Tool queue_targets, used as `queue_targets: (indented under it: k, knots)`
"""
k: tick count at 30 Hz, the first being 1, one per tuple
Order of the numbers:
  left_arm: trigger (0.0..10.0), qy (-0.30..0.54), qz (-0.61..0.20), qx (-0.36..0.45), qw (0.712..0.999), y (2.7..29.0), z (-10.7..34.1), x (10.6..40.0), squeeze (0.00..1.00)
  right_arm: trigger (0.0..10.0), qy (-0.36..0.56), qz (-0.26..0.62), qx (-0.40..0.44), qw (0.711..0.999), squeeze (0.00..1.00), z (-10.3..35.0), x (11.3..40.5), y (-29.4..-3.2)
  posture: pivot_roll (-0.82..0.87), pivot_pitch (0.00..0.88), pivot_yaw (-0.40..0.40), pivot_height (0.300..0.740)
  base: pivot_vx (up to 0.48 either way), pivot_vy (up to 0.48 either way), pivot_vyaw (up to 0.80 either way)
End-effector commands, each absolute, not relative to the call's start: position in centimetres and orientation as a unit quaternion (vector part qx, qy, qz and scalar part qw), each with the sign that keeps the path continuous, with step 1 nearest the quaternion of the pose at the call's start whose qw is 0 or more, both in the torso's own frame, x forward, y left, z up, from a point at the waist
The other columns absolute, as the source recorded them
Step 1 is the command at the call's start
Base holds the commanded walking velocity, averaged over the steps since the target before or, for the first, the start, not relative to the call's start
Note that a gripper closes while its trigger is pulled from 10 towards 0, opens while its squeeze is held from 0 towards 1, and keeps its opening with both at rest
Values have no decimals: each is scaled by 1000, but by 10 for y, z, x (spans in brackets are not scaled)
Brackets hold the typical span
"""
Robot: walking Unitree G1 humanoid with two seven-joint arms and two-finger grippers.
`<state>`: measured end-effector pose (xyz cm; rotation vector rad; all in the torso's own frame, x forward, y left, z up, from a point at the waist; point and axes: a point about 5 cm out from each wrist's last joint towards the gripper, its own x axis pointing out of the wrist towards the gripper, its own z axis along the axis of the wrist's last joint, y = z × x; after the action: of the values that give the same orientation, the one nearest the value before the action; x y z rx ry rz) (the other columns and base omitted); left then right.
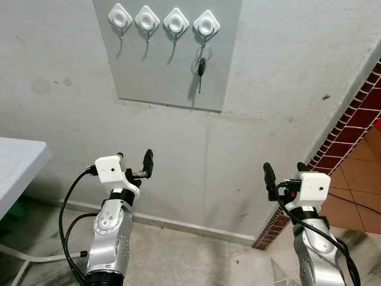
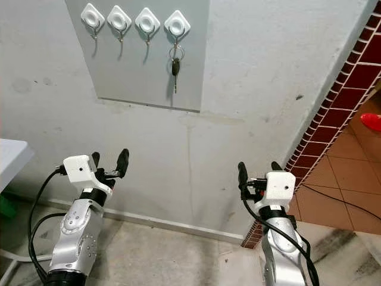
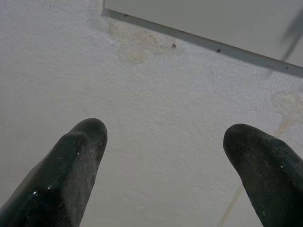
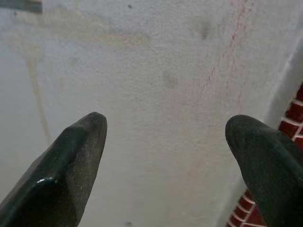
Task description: Hang keys on a hook
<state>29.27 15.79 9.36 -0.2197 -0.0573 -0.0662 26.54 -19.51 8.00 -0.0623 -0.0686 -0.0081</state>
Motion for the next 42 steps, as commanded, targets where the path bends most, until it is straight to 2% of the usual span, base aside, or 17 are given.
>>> queue_targets:
  k: [1,11,42]
  knots:
    - [10000,-41,-44,-101,993,154,100,296,0,10000,-34,-4,-34,999,0,82,267,-195,-31,0,-6,740,0,0,513]
    - [10000,-46,-51,-90,994,144,104,299,0,10000,-35,5,-50,998,0,84,272,-187,-21,0,-5,740,0,0,733]
    - [10000,-43,-17,-69,997,155,108,311,0,10000,-46,19,-48,998,0,88,283,-180,-15,0,4,740,0,0,782]
